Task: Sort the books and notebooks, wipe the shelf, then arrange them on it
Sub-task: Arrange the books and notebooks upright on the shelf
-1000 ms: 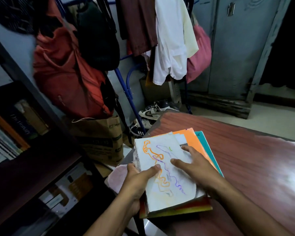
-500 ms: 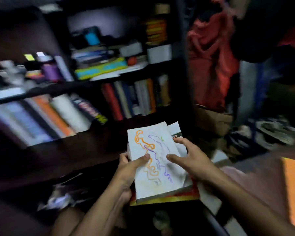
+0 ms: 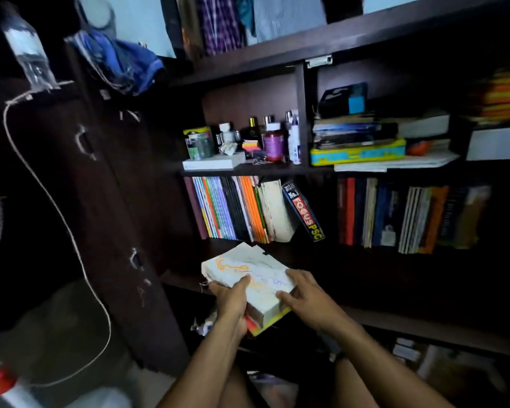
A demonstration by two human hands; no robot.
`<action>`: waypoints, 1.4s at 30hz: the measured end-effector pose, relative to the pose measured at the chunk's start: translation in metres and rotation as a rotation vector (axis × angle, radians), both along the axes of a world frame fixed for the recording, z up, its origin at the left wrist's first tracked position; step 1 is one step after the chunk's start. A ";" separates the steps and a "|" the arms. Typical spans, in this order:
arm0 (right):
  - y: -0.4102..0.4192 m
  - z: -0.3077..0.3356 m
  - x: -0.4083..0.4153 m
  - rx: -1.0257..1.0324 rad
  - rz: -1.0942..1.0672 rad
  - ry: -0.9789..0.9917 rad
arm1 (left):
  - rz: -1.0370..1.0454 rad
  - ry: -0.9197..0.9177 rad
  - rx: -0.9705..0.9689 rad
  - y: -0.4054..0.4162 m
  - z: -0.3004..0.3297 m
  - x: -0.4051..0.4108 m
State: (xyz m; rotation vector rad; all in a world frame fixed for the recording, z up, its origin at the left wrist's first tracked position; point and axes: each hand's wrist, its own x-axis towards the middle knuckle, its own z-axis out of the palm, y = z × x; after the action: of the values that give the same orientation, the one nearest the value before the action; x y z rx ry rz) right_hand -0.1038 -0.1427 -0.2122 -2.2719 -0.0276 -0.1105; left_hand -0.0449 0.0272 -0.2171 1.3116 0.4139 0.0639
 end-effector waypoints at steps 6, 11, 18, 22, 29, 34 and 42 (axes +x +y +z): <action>-0.008 -0.021 0.009 0.056 -0.010 -0.085 | 0.031 -0.029 0.499 0.018 -0.008 0.026; -0.017 -0.031 0.008 0.136 -0.011 -0.116 | -0.038 -0.193 0.235 0.001 0.028 0.012; -0.036 -0.026 0.015 0.129 -0.052 -0.187 | -0.048 -0.415 0.156 -0.042 0.045 0.001; -0.056 0.002 0.041 0.054 -0.076 -0.299 | -0.094 -0.551 0.178 -0.071 0.051 0.000; -0.087 -0.024 0.057 -0.051 -0.134 -0.130 | -0.309 -0.449 0.429 -0.117 0.018 0.014; -0.096 -0.039 0.064 0.020 -0.122 -0.160 | -0.181 -0.447 0.277 -0.142 0.013 0.020; -0.097 -0.041 0.064 0.004 -0.053 -0.185 | -0.153 -0.389 0.204 -0.128 0.007 0.037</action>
State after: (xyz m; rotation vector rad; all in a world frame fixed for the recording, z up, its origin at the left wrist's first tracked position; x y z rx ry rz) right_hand -0.0397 -0.2393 -0.2532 -2.2517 -0.0646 -0.3480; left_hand -0.0081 -0.1011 -0.2106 1.4886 -0.0257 0.2335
